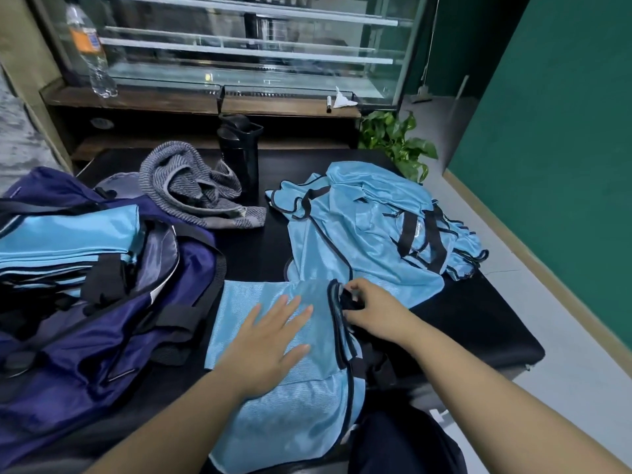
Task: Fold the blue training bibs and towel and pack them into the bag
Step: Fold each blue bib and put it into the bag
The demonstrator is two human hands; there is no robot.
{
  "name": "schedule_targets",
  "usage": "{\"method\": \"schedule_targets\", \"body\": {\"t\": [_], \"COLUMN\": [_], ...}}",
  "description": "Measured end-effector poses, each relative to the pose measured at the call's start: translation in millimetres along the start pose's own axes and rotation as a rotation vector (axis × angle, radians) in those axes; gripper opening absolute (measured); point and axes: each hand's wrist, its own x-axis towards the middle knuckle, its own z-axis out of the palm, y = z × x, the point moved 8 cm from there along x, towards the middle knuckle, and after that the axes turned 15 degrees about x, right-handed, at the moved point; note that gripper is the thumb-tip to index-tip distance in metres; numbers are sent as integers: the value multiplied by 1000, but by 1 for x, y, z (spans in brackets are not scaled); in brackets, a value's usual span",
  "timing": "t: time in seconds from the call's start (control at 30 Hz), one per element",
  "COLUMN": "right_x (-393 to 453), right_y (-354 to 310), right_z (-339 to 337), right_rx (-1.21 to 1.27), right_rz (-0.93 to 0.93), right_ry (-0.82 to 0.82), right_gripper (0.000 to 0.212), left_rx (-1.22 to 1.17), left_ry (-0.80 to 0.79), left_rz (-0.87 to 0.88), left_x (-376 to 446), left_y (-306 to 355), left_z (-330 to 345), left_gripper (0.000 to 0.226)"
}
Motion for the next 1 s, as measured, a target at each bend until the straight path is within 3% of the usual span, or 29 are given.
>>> {"method": "schedule_targets", "body": {"t": [0.17, 0.37, 0.47, 0.6, 0.7, 0.8, 0.87, 1.0], "right_x": [-5, -1, 2, 3, 3, 4, 9, 16], "right_y": [5, 5, 4, -9, -20, -18, -19, -33], "right_z": [-10, -10, -21, -29, -26, -24, -31, -61], "right_rx": [428, 541, 671, 1098, 878, 343, 123, -67], "right_rz": [53, 97, 103, 93, 104, 114, 54, -181], "right_ry": [53, 187, 277, 140, -26, -93, -21, 306], "right_gripper": [17, 7, 11, 24, 45, 64, 58, 35], "left_rx": [-11, -4, -13, -14, 0, 3, 1, -9], "left_ry": [6, 7, 5, 1, -7, -11, -14, -21], "left_rz": [6, 5, 13, 16, 13, 9, 10, 14], "left_x": [1, 0, -1, -1, 0, 0, 0, 0], "left_y": [1, 2, 2, 3, 2, 2, 2, 2], "left_z": [0, -1, -1, 0, 0, 1, 1, 0], "left_gripper": [52, 45, 49, 49, 48, 46, 45, 46]}}
